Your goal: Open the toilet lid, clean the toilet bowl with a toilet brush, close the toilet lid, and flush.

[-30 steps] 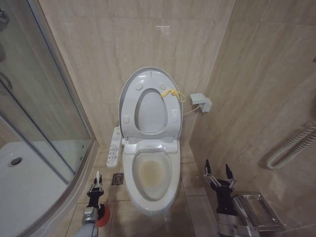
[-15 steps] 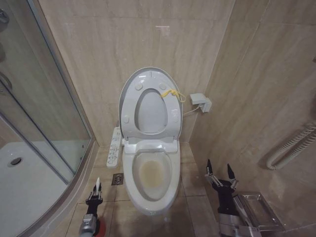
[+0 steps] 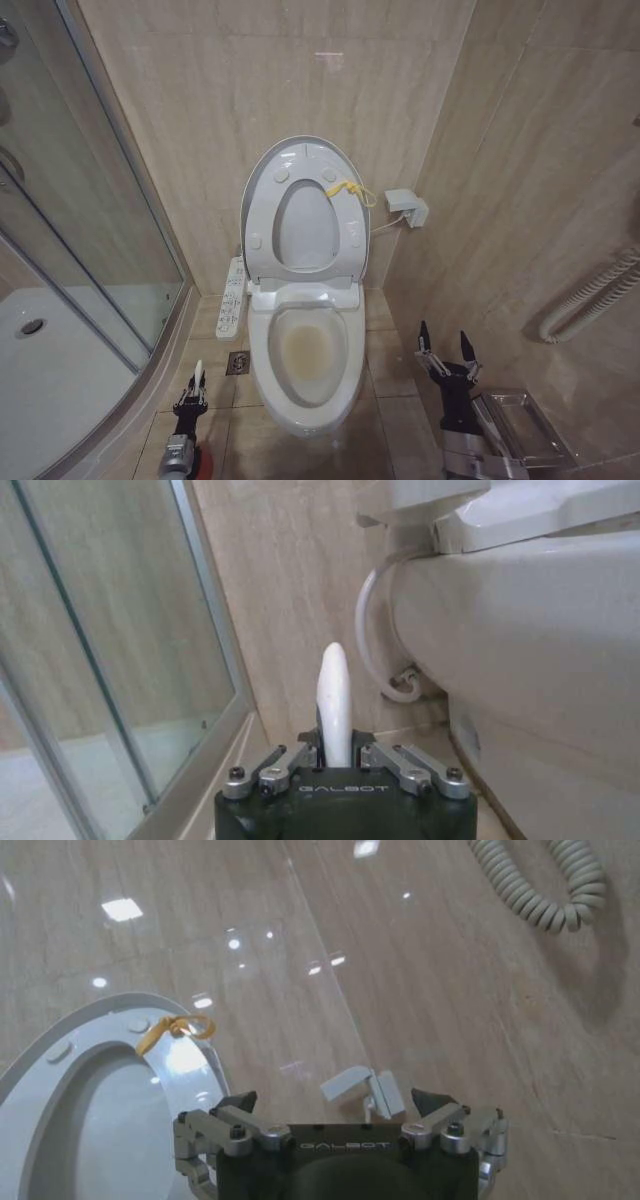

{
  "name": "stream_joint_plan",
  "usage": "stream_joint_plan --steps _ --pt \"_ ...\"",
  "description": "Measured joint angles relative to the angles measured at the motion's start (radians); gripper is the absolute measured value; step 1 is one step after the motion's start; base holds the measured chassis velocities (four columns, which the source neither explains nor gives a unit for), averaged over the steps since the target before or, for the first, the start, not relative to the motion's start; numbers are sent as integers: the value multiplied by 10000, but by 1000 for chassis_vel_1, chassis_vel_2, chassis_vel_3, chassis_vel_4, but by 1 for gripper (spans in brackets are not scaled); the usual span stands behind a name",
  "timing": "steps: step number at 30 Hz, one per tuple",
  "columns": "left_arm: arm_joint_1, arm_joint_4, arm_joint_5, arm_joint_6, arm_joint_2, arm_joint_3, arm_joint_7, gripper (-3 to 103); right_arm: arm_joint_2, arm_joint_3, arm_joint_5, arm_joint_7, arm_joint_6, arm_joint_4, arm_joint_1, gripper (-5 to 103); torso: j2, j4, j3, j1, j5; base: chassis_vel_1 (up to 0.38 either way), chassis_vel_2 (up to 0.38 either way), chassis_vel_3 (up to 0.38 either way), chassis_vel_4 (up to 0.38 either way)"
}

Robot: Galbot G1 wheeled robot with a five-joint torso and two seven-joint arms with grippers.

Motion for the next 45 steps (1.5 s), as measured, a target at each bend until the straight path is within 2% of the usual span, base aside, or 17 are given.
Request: stream_joint_plan --steps 11,21,28,39,45 --pt "-629 482 -255 -509 -29 51 306 19 -6 -13 13 2 7 -25 23 100 0 1 0 0 0 0 0 0 0" --pt "-1584 1182 -362 -600 107 502 457 19 -125 -2 51 2 32 -69 -6 100 -1 1 1 0 0 0 0 0 0" --pt "-1804 1318 -426 -721 89 558 627 19 -147 1 71 2 60 -147 5 100 -1 0 1 0 1 0 0 0 0" --pt "-1510 1130 -395 -568 117 598 613 19 -146 -1 74 4 63 -164 41 100 0 0 0 0 1 0 0 0 0" --pt "-1358 967 -265 -300 97 638 382 19 -130 -3 72 6 60 -186 60 100 0 0 0 0 1 0 0 0 0"
